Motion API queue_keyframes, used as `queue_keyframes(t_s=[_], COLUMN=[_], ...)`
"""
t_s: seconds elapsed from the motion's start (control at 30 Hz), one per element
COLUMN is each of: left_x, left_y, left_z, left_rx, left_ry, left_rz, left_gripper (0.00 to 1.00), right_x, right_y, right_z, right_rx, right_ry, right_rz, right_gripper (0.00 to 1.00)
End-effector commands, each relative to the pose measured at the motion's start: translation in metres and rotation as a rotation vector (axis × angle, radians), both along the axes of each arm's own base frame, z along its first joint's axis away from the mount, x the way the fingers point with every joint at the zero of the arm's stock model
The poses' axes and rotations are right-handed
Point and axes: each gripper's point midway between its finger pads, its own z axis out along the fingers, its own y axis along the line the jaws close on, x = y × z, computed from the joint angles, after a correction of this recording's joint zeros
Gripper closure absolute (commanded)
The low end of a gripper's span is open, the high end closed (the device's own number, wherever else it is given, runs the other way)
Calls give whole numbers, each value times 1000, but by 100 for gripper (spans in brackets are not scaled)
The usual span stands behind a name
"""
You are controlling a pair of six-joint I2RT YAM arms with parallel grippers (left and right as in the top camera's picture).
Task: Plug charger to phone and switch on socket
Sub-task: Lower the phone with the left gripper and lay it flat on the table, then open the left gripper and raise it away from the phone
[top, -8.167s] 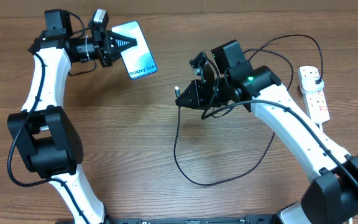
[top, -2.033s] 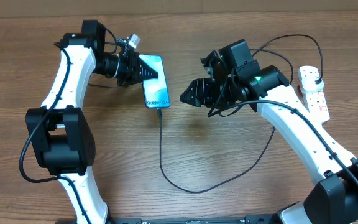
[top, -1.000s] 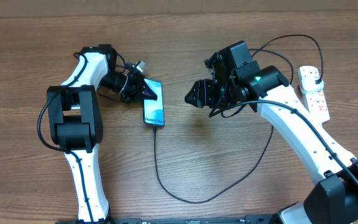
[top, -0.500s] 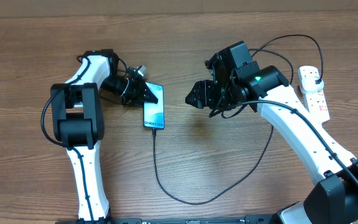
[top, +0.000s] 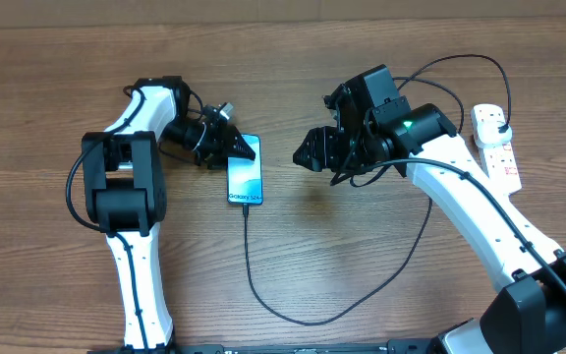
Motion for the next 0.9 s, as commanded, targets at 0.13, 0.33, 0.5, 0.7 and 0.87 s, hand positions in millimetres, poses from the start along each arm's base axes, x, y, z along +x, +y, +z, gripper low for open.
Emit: queue_keyframes(t_s=[0.13,0.33,0.5,0.7,0.87], left_x=[-10,-8,-8,-7,-4], left_y=[62,72,73,80,90], left_z=[-64,-69,-70,-73,-77], left_rx=[463,530,536,584,649], left_ry=[66,69,67,66,62], left_rz=[-29,-17,-17,-18,2], left_gripper=[45,41,40,41,39], right_x=[1,1,1,0,-2], right_y=[-1,-1,-1,-1,-3], right_z=[16,16,16,16,14], right_rx=[11,11,10,9,0], right_ry=[-44,-44,-45,-44,-42], right_rz=[-1,0,1,2,18], right_gripper=[37,37,37,37,37])
